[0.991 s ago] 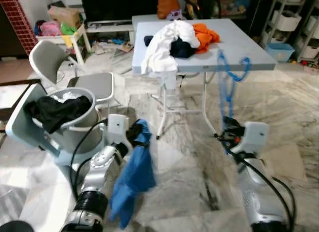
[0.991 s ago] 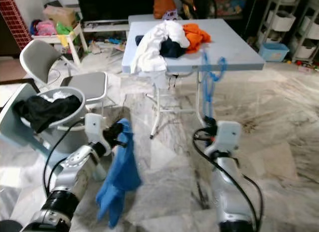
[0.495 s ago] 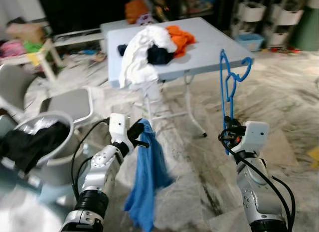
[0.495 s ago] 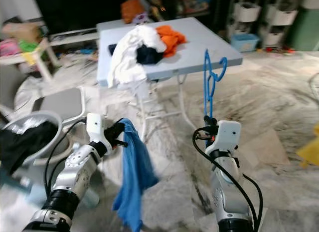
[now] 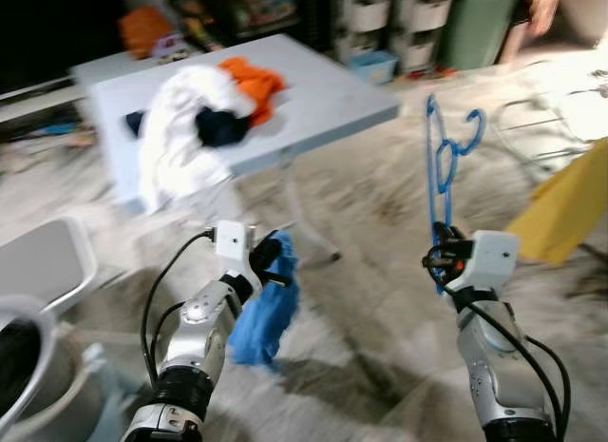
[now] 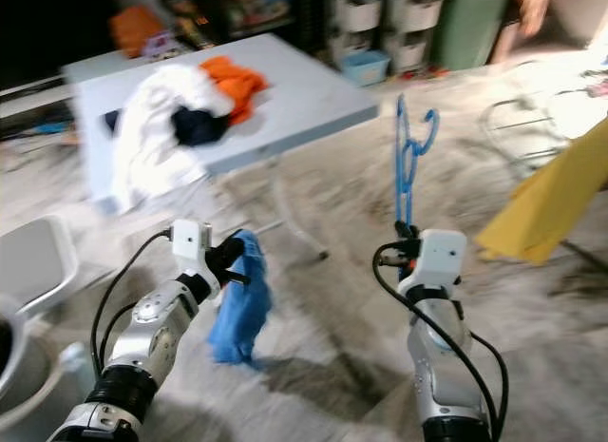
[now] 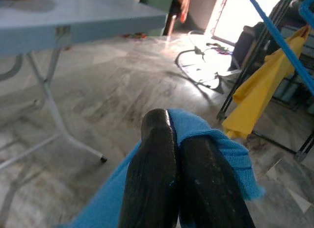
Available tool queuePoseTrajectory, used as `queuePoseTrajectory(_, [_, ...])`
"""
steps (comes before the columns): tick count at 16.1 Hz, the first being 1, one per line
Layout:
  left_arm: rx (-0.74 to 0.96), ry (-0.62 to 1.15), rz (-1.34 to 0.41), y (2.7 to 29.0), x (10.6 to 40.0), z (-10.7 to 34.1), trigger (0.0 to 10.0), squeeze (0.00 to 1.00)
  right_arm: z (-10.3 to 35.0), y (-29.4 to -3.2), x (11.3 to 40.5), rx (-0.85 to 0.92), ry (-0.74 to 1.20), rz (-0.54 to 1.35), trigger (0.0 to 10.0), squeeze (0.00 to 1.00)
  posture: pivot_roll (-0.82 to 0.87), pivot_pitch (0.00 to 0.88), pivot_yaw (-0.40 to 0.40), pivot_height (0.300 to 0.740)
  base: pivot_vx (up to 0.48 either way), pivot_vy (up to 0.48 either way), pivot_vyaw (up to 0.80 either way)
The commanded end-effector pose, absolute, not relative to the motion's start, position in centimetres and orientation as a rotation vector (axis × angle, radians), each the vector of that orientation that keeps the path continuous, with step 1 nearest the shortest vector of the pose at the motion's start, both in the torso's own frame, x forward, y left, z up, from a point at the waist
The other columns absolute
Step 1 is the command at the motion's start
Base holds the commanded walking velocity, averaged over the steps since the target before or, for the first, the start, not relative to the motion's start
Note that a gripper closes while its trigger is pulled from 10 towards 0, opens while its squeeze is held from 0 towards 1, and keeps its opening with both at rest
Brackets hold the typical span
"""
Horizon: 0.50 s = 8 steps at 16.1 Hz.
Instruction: Hang hanger
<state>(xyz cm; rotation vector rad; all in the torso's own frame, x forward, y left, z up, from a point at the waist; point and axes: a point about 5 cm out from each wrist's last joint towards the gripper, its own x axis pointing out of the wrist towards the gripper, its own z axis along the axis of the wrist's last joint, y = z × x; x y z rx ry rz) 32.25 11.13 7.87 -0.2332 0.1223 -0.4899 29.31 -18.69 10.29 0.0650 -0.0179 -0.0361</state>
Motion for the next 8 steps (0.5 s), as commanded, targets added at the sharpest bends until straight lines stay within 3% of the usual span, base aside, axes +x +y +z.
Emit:
queuePoseTrajectory(1, [-0.209,0.096,-0.467,12.32,32.54,8.50,10.0,0.00,10.73,-17.46,29.62,0.078,-0.037,0.006,10.0,0.00,-0.29,0.000,0.036,0.740,0.439,0.000,-0.80])
queuePoseTrajectory(8, [-0.212,0.103,-0.475,11.85,32.31,8.22,10.0,0.00,10.58,-17.32,29.74,0.077,-0.029,0.017,10.0,0.00,-0.28,0.000,0.026,0.740,0.433,0.000,-0.80])
